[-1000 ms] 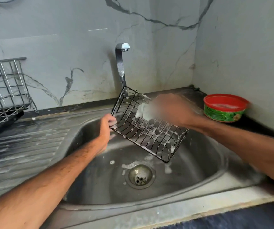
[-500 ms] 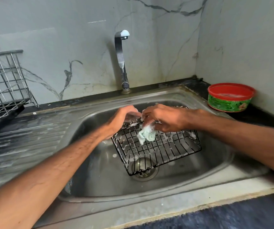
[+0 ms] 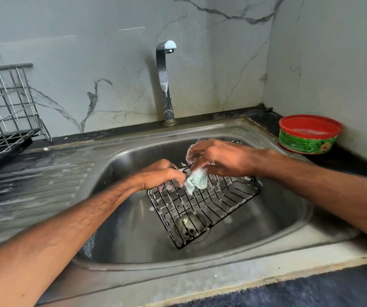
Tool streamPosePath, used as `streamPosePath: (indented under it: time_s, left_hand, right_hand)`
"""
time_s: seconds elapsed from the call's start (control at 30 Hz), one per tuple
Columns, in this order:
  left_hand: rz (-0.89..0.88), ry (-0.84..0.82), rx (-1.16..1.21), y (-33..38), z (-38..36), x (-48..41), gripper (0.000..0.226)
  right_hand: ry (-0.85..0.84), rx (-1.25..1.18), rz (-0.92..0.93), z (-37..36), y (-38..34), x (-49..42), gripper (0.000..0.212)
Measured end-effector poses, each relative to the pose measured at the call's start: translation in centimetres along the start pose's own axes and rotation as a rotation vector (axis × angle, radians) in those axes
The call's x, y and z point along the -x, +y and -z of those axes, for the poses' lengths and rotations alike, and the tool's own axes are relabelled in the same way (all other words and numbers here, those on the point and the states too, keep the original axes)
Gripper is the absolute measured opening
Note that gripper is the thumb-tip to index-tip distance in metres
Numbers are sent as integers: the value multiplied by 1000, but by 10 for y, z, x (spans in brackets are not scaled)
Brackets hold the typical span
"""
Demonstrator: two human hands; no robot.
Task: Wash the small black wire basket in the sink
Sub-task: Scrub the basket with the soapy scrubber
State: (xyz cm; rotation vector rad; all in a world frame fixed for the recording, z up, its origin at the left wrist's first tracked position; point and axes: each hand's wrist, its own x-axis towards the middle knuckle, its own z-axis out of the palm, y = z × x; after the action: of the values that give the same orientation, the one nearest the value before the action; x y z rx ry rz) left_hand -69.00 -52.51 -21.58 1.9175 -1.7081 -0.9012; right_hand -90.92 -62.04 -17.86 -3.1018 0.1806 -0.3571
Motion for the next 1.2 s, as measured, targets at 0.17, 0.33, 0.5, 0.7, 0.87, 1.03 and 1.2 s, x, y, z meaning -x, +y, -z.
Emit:
streamPosePath:
  time_s: [0.17, 0.33, 0.5, 0.7, 0.87, 1.03, 1.2]
  left_hand:
    - [36, 102, 93, -3, -3, 3, 30]
    - [54, 88, 251, 3, -2, 6, 38]
    - [-36, 157, 201, 2, -6, 7, 65]
    - [-157, 233, 205, 4, -3, 11, 64]
    - [-151, 319, 192, 5, -4, 14, 98]
    - [-130, 340, 162, 5, -4, 15, 102]
    - [-134, 366, 165, 5, -6, 11, 114]
  right_hand:
    - [95, -63, -116, 18, 8, 10, 36]
    - [-125, -57, -216, 14, 13, 16, 29]
    - [-157, 222, -392, -5, 28, 12, 21]
    - [-110, 539, -417, -34, 36, 11, 32]
    - [-149, 597, -404, -33, 26, 7, 16]
    - [-148, 529, -318, -48, 9, 1, 18]
    - [-210, 266, -140, -72, -16, -8, 26]
